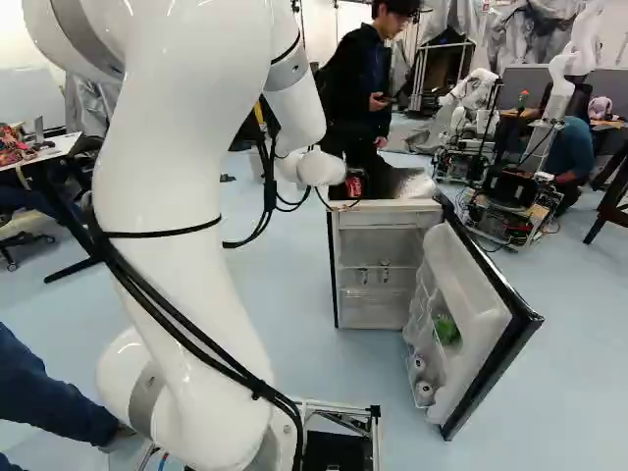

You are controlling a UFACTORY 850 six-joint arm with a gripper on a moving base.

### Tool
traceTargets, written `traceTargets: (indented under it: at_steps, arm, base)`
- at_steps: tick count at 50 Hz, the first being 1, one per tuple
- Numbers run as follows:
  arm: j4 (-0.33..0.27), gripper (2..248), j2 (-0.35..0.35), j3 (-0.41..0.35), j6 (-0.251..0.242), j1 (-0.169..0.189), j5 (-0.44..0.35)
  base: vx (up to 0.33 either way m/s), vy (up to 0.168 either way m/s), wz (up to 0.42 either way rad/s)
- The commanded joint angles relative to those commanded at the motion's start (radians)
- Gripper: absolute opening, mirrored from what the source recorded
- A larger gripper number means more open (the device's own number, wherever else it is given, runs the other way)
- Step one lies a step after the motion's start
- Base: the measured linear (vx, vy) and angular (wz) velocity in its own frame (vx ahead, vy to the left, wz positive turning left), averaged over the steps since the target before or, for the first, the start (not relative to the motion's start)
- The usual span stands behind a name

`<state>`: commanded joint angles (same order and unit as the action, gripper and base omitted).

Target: Grab a drink from the fridge

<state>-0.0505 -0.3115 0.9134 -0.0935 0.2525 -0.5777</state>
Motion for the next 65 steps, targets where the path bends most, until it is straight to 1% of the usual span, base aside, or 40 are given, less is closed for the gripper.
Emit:
traceTargets:
  at_steps: [4, 10, 37, 38, 43, 44, 48, 49, 53, 54, 58, 59, 65]
  arm:
    - [0.000, 94, 0.000, 0.000, 0.036, 0.000, 0.000]
    - [0.000, 94, 0.000, 0.000, 0.056, 0.000, 0.000]
    - [0.000, 96, -0.013, 0.000, 0.062, 0.000, 0.000]
    - [0.000, 124, -0.013, 0.000, 0.062, 0.000, 0.000]
    - [0.000, 124, -0.013, 0.000, 0.062, 0.000, 0.000]
    - [0.000, 156, -0.013, 0.000, 0.062, 0.000, 0.000]
    - [0.000, 156, -0.013, 0.000, 0.062, 0.000, 0.000]
    - [0.000, 191, -0.012, 0.000, 0.062, 0.000, 0.000]
    - [0.000, 191, -0.008, -0.005, 0.062, 0.001, 0.000]
    - [0.000, 226, -0.006, -0.008, 0.062, 0.001, 0.000]
    - [0.000, 226, 0.007, -0.022, 0.062, 0.003, 0.000]
    - [0.000, 247, 0.010, -0.027, 0.062, 0.004, 0.000]
    - [0.000, 247, 0.035, -0.056, 0.062, 0.008, 0.000]
  base:
    - [0.000, 0.000, 0.000]
    - [0.000, 0.000, 0.000]
    - [0.000, 0.000, 0.000]
    - [0.000, 0.000, 0.000]
    - [0.000, 0.000, 0.000]
    - [0.000, 0.000, 0.000]
    - [0.000, 0.000, 0.000]
    - [0.000, 0.000, 0.000]
    - [0.000, 0.000, 0.000]
    - [0.000, 0.000, 0.000]
    - [0.000, 0.000, 0.000]
    - [0.000, 0.000, 0.000]
    - [0.000, 0.000, 0.000]
